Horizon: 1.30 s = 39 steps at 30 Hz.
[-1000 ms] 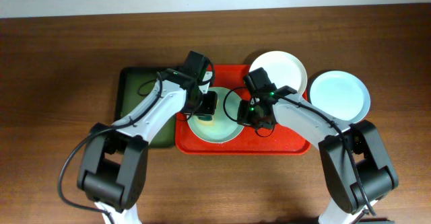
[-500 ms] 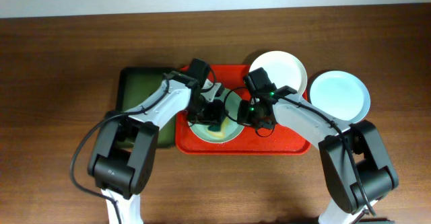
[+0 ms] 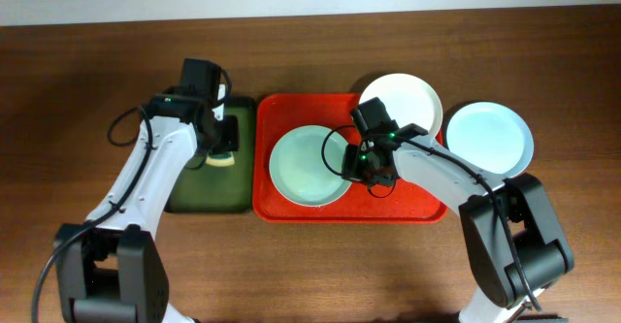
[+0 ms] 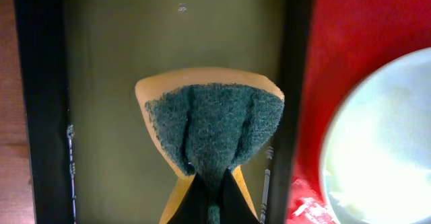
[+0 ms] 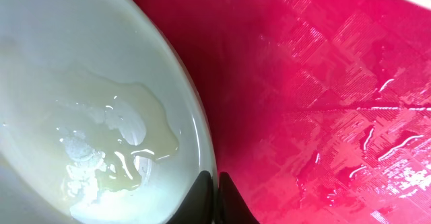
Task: Clean dirty plates on tray and stack at the side
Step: 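Return the sponge to the black tray and open the left gripper, then grasp the pale-green plate with the right gripper and lift it leftward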
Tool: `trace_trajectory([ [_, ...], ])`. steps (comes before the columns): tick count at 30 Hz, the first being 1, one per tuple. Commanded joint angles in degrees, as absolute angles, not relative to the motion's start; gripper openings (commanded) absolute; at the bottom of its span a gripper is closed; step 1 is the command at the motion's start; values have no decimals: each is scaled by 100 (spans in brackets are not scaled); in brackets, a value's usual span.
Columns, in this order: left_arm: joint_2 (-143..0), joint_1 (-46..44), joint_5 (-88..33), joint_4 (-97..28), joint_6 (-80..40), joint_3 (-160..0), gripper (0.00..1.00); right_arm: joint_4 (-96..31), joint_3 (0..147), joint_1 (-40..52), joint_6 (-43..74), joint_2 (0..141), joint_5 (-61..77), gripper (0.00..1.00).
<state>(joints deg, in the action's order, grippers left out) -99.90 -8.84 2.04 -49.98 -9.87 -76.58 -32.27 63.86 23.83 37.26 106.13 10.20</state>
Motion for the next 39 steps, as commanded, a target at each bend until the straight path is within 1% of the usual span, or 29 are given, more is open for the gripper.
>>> trace_trajectory([
  [1,-9996,-871,534,-4689,-895,-7006,3,-3253,6353,2447,3688,10645,985,5],
  [3,-10005,-864,875,-4364,-980,-6635,4,-3256,6353,2447,3688,10645,985,5],
  [5,-10005,-867,884,-4132,-980,-6405,8,-3258,6353,2447,3688,10645,985,5],
  [7,-10005,-867,873,-4091,-980,-6368,11,-3258,6353,2447,3688,10645,985,5],
  [8,-10005,-867,860,-4091,-980,-6368,18,-3258,6353,2447,3688,10645,985,5],
  [9,-10005,-867,860,-4093,-980,-6368,33,-3258,6353,2447,3688,10645,985,5],
  [10,-10003,-864,819,-4119,-978,-6396,40,-3258,6353,2447,3688,10645,985,5],
  [12,-9950,-843,696,-4427,-978,-6683,43,-3260,6353,2447,3688,10645,985,5],
  [13,-9845,-762,631,-4668,-978,-6954,43,-3264,6353,2447,3688,10645,982,10],
  [15,-9504,-451,123,-5026,-982,-7555,49,-3264,6353,2447,3686,10645,980,12],
  [16,-9334,-261,-78,-5135,-1079,-7819,58,-3269,6353,2447,3688,10645,958,12],
  [17,-9118,-3,-91,-5181,-1347,-8027,100,-3273,6353,2447,3688,10645,941,15],
  [19,-8812,427,-91,-5142,-1809,-8064,99,-3269,6353,2447,3688,10645,941,18],
  [20,-8761,585,-86,-5153,-1833,-8064,99,-3260,6353,2447,3688,10645,939,19],
  [24,-8764,733,-71,-5148,-1850,-8062,99,-3253,6353,2447,3688,10645,939,20],
  [26,-8766,731,-69,-5170,-1844,-8062,99,-3251,6353,2447,3688,10645,939,15],
  [28,-8766,731,-69,-5172,-1844,-8062,99,-3253,6353,2447,3691,10645,945,4],
  [31,-8766,731,-69,-5172,-1844,-8062,99,-3461,6423,2333,3686,10604,1074,4],
  [35,-8768,729,-69,-5177,-1846,-8062,99,-4488,6895,1927,3684,10307,1076,4],
  [39,-8768,729,-69,-5175,-1846,-8062,99,-4954,7199,1959,3538,9983,1096,4],
])
